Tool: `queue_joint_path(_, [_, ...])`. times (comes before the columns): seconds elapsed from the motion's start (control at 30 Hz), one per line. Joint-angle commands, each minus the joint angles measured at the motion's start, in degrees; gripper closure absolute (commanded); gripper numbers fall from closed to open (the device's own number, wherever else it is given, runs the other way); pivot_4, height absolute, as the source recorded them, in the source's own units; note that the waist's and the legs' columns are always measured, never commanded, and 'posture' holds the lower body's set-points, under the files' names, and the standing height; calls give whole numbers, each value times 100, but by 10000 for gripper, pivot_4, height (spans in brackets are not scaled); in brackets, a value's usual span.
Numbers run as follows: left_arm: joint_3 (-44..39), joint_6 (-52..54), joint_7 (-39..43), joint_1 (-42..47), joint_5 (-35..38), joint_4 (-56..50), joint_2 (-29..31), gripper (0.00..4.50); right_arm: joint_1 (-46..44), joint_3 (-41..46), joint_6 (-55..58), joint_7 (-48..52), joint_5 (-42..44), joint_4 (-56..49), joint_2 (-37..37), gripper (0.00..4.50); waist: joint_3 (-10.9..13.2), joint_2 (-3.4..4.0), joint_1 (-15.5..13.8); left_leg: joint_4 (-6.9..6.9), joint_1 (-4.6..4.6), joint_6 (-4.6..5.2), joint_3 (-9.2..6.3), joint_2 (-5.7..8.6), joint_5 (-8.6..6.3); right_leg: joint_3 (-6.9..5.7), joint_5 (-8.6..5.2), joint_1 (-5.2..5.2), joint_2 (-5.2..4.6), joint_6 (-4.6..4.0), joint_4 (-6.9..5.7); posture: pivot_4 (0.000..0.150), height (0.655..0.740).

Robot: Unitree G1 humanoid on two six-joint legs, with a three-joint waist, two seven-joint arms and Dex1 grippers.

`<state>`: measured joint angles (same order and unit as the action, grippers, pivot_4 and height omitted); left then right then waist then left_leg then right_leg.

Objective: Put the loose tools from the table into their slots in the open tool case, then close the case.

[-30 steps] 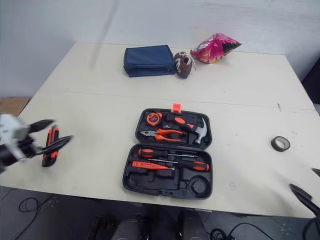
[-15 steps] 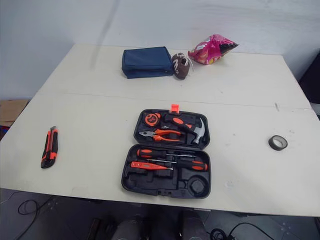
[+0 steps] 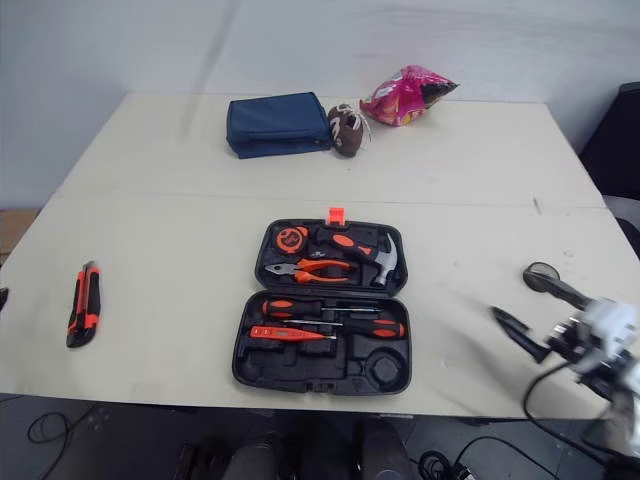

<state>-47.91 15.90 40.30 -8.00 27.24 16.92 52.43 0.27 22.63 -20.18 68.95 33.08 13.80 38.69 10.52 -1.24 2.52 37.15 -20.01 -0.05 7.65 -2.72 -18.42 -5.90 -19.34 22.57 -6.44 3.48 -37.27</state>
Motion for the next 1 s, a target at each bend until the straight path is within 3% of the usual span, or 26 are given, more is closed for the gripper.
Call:
queue_joint_path(0.03, [-194,1519,-500,-386,529,-1684,-118,438,-193,-298,570,-104,217,-835,-39,0,0,0,-86,1,-12,1,-6,0,0,-5,0,5,0,0,9,1500,7400])
queue_joint_path(0.13, [-248,3522,-1603,-328,1032,-2996,-298,438,-714,-642,573,117,135,-880,-149,0,1,-2,-141,17,-21,11,-14,5,-4,-7,2,-2,-2,4,19,1500,7400])
queue_joint_path(0.23, [-198,5070,-2836,360,1465,-3971,-762,438,-1136,-1096,614,449,182,-1002,-382,0,0,-2,-159,21,-18,18,-21,10,-2,-8,7,-15,-5,12,25,1500,7400])
queue_joint_path(0.43, [113,7087,-3900,1499,1061,-4562,-1259,438,-1328,-1402,804,670,360,-1392,-689,0,-3,-11,-154,19,-30,9,-26,12,5,-16,7,-6,2,12,17,1500,7400])
queue_joint_path(0.77, [913,7090,-4146,2188,94,-4014,-1337,438,-1165,-1447,797,703,179,-1429,-678,0,-3,-15,-100,28,-30,10,-24,13,5,-13,7,-8,5,12,22,1500,7400])
queue_joint_path(1.0, [1327,6474,-3921,2442,-372,-2947,-1198,438,-1148,-1436,791,539,82,-1498,-693,0,-2,-16,-110,29,-30,9,-23,12,5,-13,7,-6,5,12,22,1500,7400])
